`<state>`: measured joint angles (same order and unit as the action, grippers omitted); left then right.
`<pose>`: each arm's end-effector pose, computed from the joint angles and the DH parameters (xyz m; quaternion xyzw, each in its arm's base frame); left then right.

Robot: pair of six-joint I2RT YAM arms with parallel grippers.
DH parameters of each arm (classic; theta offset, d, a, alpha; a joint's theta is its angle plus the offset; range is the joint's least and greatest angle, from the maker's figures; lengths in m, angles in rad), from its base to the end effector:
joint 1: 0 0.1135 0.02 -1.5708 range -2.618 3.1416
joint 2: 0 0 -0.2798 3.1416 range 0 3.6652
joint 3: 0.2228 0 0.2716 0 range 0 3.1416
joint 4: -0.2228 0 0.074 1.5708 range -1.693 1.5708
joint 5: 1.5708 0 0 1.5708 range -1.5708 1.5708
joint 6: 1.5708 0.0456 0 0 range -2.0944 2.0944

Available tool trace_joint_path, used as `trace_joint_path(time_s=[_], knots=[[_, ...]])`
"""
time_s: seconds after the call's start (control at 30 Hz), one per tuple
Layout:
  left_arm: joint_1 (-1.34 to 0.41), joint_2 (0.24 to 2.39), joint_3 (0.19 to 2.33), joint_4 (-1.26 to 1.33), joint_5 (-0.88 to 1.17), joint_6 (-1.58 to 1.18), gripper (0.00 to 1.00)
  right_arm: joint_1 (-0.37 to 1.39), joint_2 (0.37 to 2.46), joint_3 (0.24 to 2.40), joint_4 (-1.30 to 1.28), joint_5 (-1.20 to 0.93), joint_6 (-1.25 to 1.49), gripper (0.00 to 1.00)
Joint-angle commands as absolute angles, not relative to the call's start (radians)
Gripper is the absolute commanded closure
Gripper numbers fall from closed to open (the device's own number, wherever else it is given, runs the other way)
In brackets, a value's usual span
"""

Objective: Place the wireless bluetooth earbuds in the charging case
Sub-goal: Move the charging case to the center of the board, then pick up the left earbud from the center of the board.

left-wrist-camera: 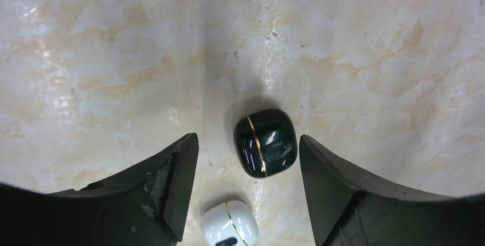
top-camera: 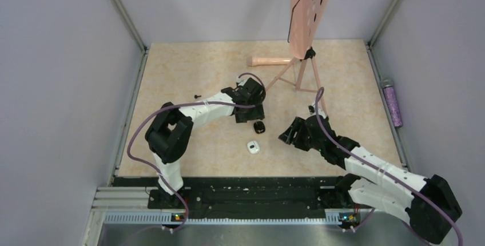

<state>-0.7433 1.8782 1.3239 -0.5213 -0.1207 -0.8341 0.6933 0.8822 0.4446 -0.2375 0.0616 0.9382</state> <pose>0.3116 -0.2789 0.1868 -0.0587 0.9661 -0.1323 0.2139 0.1563 0.1262 0.1970 0.1233 0.8926 0.2962 0.3168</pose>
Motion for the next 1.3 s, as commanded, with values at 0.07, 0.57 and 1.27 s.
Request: trace_joint_path(time_s=[0.07,0.57,1.27], knots=[[-0.717,1.674,1.281,-0.585,-0.135,-0.822,0.34,0.715,1.05,0.497,-0.069,0.004,0.896,0.46],[-0.578,1.528,0.94,-0.364,0.238,-0.87,0.38,0.724,1.443,0.695,0.088,-0.053,0.776,0.43],[-0.496,1.628,0.849,-0.183,0.375,-0.923,0.41,0.708,1.656,0.808,0.12,-0.086,0.721,0.42]])
